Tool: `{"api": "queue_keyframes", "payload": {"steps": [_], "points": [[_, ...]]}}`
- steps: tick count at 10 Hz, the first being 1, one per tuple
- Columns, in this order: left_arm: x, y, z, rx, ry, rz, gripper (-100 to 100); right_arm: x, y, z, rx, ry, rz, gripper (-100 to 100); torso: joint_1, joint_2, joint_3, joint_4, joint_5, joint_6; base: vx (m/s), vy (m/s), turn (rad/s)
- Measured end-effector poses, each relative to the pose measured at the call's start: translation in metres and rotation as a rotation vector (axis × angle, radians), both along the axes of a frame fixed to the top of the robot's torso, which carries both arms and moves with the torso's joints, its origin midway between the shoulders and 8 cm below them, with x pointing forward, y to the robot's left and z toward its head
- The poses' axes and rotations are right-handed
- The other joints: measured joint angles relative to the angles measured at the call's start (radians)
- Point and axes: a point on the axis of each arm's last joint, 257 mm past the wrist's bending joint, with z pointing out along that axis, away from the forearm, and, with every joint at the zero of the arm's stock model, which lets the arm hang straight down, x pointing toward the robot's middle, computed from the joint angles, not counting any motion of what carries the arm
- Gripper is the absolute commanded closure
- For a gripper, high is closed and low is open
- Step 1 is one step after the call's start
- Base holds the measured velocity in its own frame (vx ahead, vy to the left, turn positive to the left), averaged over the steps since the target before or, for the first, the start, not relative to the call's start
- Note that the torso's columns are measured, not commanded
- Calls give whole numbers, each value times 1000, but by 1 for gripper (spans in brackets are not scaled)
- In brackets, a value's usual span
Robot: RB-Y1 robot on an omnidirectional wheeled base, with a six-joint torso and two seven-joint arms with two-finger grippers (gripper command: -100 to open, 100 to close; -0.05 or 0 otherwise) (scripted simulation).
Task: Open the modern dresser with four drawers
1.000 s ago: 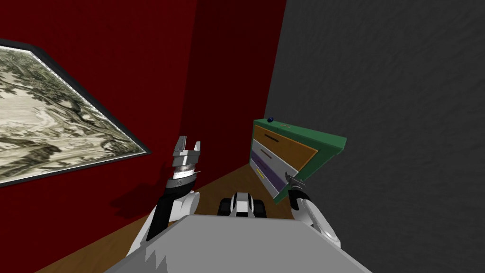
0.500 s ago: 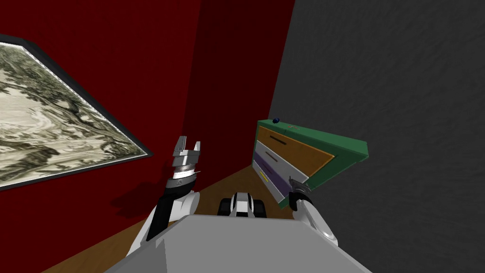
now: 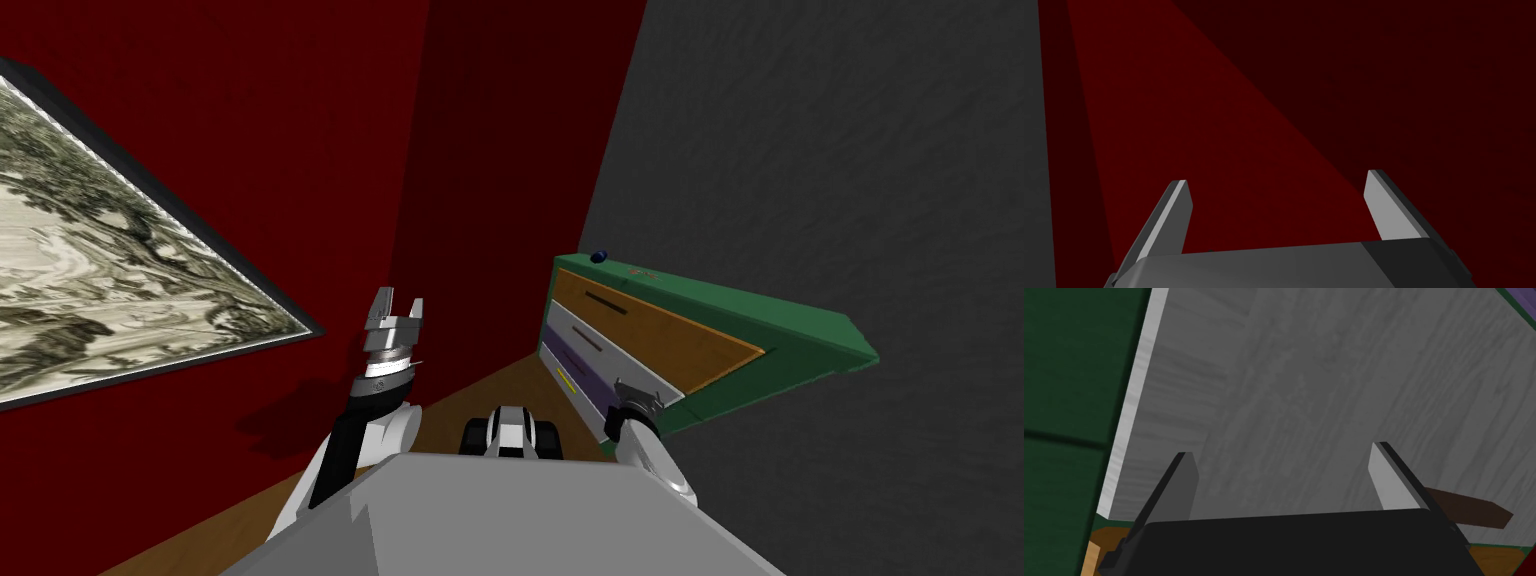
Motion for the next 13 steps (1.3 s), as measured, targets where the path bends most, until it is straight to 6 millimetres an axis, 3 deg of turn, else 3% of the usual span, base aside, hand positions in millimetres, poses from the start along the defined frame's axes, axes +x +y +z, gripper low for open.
{"api": "queue_keyframes", "payload": {"steps": [5, 13], "points": [[0, 0, 0, 0, 0, 0, 0, -17, -16, -1, -177, 138, -57, -100, 2, -3, -2, -1, 1, 0, 113, 65, 56], [0, 0, 0, 0, 0, 0, 0, -29, -20, 8, -381, 290, -110, -100, 0, -1, -1, 0, 0, 0, 105, 49, 53]]}}
